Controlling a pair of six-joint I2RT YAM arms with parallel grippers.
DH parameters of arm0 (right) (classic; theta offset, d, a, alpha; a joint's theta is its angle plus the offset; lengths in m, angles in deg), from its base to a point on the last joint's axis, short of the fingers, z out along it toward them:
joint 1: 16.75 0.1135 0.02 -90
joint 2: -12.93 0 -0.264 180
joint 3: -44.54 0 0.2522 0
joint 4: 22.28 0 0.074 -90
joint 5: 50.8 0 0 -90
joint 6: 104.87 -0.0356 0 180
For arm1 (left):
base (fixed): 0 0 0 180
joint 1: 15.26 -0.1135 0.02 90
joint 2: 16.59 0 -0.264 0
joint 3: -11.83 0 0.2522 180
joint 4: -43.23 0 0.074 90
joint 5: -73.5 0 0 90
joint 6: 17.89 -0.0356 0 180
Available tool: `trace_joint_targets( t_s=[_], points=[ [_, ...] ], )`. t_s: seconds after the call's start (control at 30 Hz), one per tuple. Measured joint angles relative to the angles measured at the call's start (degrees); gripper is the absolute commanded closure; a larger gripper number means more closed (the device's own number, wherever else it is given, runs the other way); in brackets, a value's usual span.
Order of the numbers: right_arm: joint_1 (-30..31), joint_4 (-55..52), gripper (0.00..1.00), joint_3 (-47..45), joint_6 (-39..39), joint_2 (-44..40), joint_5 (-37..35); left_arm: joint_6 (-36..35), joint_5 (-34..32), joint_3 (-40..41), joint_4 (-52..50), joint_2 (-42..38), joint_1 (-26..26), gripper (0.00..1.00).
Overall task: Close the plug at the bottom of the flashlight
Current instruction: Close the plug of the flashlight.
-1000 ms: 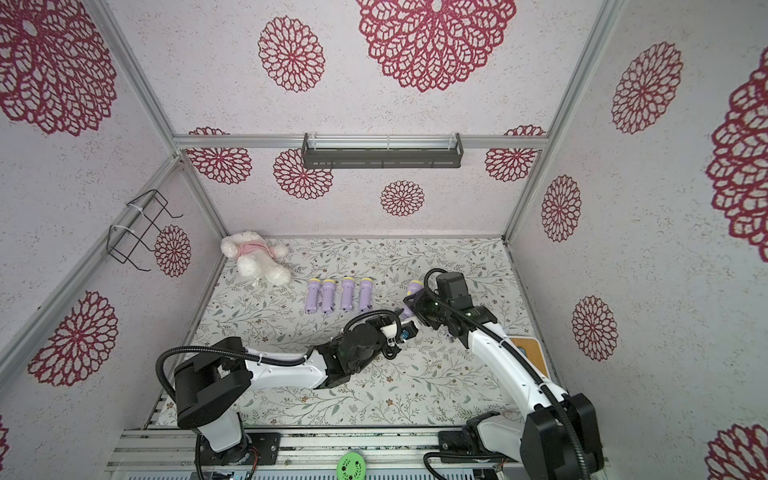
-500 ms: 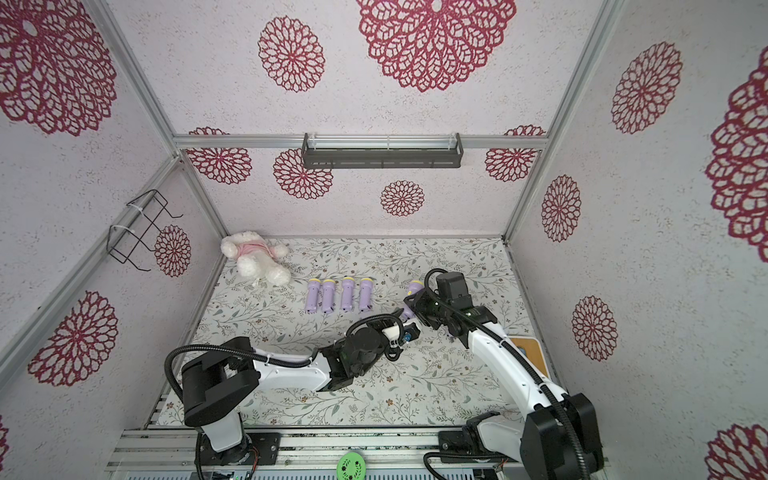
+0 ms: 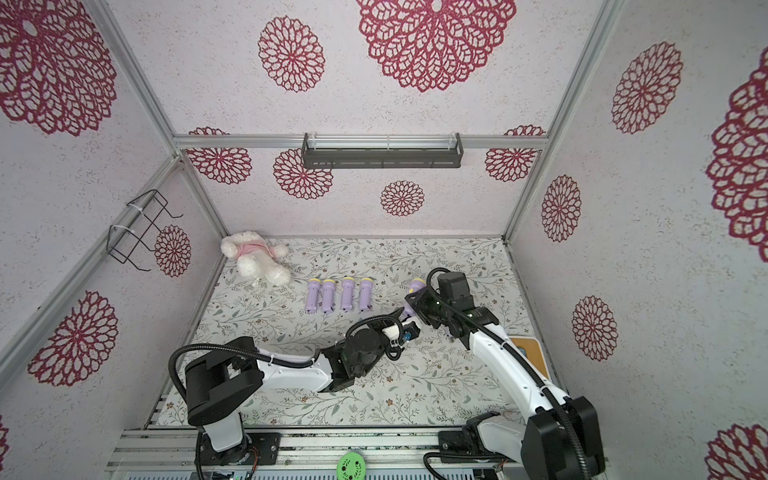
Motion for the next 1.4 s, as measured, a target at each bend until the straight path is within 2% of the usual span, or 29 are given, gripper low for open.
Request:
trace_joint_targets(
  t_s=[0.6, 1.4],
  points=[
    [-0.2, 0.0, 1.00, -0.2, -0.9, -0.3, -0.3, -1.0, -0.7, 0.0, 1.2, 0.3, 0.2, 0.75],
    [-0.3, 2.5, 1.00, -0.2, -1.9, -0.9, 0.9, -6.5, -5.6, 1.0, 9.7, 1.9, 0.8, 0.76]
  ],
)
